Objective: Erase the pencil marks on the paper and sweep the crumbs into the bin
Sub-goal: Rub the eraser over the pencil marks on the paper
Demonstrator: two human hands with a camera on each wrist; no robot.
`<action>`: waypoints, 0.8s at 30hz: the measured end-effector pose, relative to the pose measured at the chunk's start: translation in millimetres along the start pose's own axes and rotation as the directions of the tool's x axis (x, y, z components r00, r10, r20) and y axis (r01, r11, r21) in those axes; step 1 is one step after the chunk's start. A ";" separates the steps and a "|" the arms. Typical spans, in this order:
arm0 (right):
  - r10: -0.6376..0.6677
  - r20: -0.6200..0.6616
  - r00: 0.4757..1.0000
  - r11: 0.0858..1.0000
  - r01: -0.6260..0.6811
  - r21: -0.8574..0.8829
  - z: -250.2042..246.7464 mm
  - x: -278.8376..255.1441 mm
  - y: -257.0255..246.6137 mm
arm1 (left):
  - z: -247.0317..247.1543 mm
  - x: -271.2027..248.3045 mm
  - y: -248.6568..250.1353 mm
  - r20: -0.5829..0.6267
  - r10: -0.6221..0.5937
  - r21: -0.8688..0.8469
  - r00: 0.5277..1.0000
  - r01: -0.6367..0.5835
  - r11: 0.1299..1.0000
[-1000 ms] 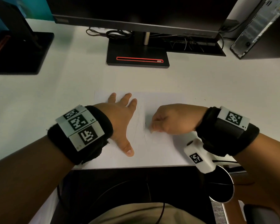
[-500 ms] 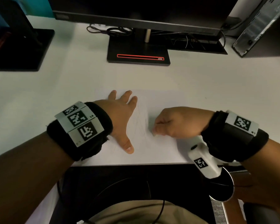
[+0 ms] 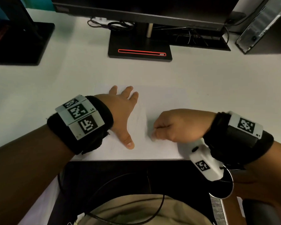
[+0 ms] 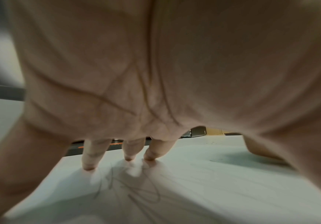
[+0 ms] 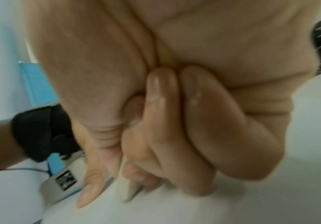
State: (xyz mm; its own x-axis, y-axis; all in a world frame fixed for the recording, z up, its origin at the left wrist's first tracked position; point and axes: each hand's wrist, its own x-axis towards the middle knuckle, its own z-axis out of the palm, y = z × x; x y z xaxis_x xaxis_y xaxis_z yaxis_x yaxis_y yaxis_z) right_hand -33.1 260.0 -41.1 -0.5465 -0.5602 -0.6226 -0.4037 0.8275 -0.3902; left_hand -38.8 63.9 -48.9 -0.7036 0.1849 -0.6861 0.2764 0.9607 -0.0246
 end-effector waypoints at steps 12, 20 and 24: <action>-0.048 0.035 0.998 0.996 0.051 -0.075 6.4 -0.2 -14.6 | 0.6 1.4 -0.8 -0.005 -0.002 -0.003 1.000 0.002 1.000; -0.037 0.087 0.995 0.998 0.042 -0.055 6.7 2.1 -15.5 | 1.4 2.8 -0.3 0.004 -0.005 -0.002 1.000 0.005 1.000; -0.005 -0.005 1.000 1.000 0.005 0.016 -5.8 7.1 -6.8 | 0.2 3.2 0.6 0.008 -0.006 0.003 1.000 0.006 1.000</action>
State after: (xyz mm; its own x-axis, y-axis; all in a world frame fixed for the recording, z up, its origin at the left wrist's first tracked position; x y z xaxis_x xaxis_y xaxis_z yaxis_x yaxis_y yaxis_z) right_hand -38.5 250.2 -38.9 -0.5480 -0.5646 -0.6172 -0.3946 0.8251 -0.4044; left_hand -40.7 65.0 -51.3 -0.7002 0.1776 -0.6915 0.2740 0.9612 -0.0305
